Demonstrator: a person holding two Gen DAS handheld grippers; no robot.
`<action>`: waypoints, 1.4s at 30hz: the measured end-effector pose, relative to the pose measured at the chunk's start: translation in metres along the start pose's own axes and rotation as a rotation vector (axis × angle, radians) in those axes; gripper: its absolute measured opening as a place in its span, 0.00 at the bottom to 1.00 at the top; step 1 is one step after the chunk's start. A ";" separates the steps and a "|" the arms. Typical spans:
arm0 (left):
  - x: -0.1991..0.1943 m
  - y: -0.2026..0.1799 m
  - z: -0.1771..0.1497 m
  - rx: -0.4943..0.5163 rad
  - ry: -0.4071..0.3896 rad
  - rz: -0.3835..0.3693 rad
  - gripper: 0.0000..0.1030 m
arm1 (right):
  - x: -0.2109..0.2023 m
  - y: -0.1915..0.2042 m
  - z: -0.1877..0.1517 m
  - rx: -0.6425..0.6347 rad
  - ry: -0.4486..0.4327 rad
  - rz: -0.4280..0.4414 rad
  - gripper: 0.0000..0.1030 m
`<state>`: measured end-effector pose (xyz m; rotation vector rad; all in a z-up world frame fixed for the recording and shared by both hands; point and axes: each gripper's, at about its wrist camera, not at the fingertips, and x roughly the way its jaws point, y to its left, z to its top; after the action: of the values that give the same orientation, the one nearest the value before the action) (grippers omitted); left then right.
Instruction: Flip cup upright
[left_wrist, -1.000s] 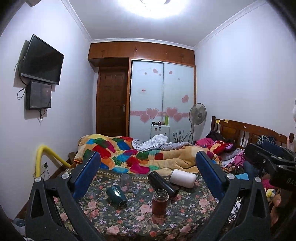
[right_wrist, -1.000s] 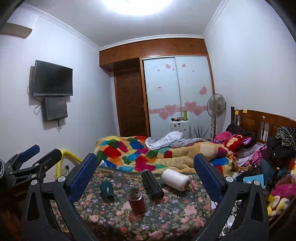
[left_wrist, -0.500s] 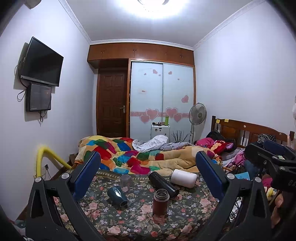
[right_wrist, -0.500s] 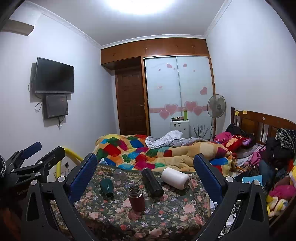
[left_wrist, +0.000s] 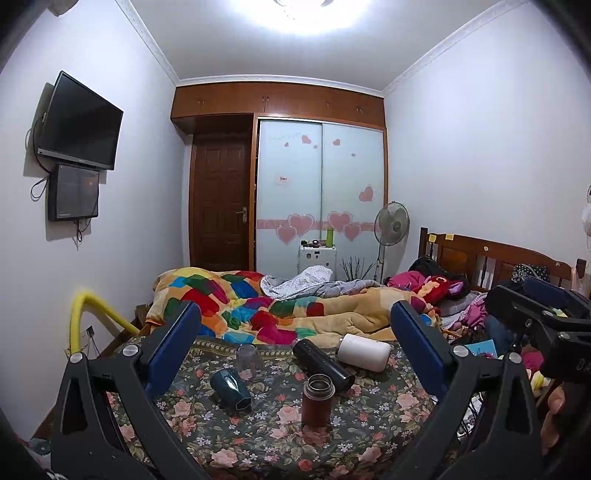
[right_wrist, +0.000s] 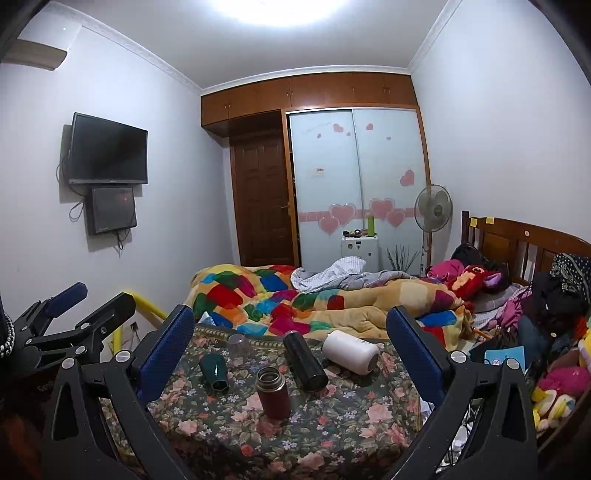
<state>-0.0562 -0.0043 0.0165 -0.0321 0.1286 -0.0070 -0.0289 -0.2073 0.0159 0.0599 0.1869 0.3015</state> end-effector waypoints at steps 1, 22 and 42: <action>0.000 0.000 0.000 -0.001 0.000 -0.002 1.00 | 0.001 0.000 0.000 0.000 0.000 0.000 1.00; 0.005 0.001 -0.002 -0.011 0.009 0.001 1.00 | 0.006 0.002 0.000 0.007 0.015 0.011 1.00; 0.003 0.000 -0.003 -0.018 0.009 -0.010 1.00 | 0.008 0.002 -0.002 0.007 0.022 0.011 1.00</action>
<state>-0.0534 -0.0042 0.0131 -0.0511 0.1376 -0.0156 -0.0219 -0.2031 0.0124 0.0646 0.2091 0.3124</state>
